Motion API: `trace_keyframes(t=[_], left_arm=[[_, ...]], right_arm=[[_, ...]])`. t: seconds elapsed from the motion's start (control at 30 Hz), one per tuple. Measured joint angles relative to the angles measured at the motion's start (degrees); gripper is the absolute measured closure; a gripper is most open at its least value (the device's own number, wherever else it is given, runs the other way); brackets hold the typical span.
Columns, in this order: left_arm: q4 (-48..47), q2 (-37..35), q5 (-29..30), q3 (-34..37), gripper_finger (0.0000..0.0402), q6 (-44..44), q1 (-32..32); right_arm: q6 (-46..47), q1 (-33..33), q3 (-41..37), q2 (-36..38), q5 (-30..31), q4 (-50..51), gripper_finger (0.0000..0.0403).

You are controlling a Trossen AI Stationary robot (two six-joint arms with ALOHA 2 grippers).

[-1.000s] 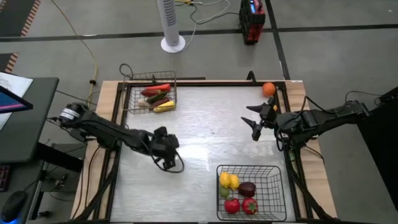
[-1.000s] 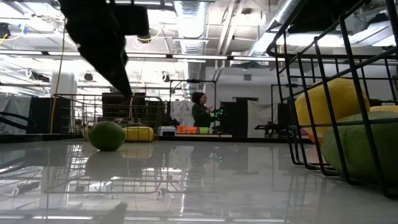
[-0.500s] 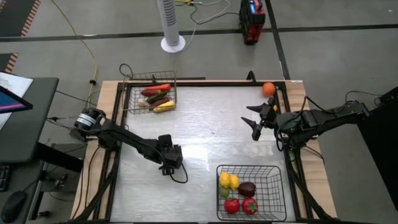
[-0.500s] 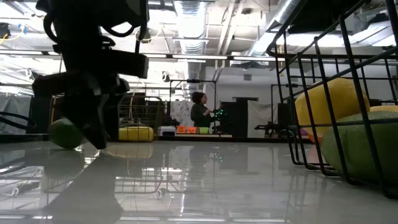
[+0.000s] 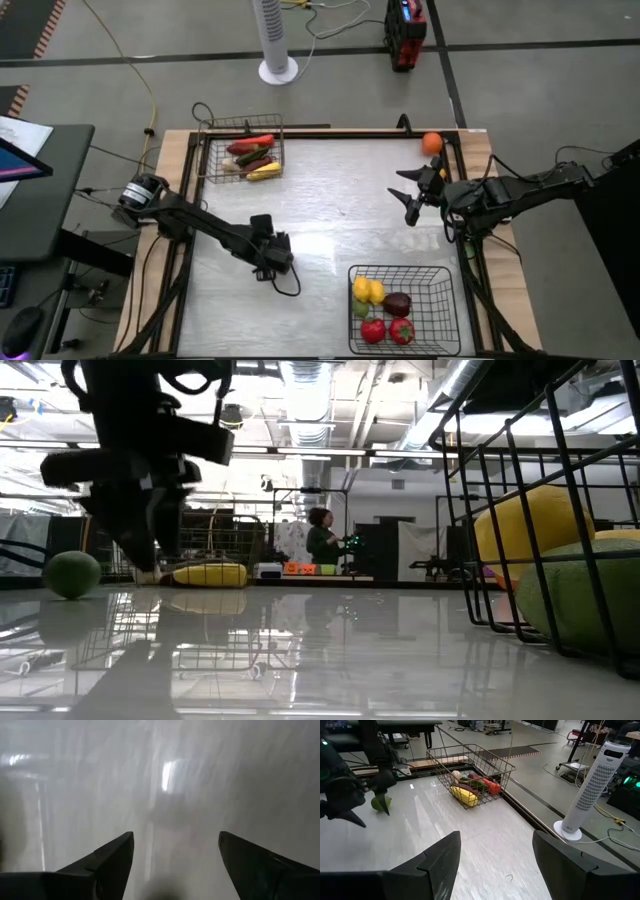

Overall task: Sort produce into baskets
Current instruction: Put the lime into the bottom wire basket

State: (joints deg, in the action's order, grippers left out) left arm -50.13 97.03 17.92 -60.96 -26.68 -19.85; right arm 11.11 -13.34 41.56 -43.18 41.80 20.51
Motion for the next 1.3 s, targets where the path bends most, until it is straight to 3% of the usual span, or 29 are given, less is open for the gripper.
trace_keyframes(t=[0.23, 0.47, 0.63, 0.87, 1.0, 1.3], left_arm=[[-12.3, -0.1, -1.7, -0.7, 0.0122, -5.4, -4.4], [-19.2, -0.1, -6.6, -0.7, 0.0122, -5.0, -10.5], [-19.7, -0.1, -6.7, -0.3, 0.0122, -5.5, -12.8], [-19.3, -0.1, -6.1, 6.5, 0.0122, -6.7, -12.9], [-15.6, -0.1, -3.7, 8.6, 0.0122, -6.7, -12.7], [-11.3, -0.2, -5.5, 10.0, 0.0129, -5.6, -11.9]], right_arm=[[0.1, 0.0, 0.0, 0.0, -1.3, 0.1, 0.0127], [0.1, 0.0, 0.0, 0.0, -1.4, 0.0, 0.0127], [0.1, 0.0, 0.0, 0.0, -1.4, -0.2, 0.0127], [0.5, 0.0, 0.0, 0.0, -1.4, -0.2, 0.0127], [0.5, 0.0, 0.0, 0.0, -1.4, -0.2, 0.0127], [0.5, 0.0, 0.0, 0.0, -1.3, -0.1, 0.0127]])
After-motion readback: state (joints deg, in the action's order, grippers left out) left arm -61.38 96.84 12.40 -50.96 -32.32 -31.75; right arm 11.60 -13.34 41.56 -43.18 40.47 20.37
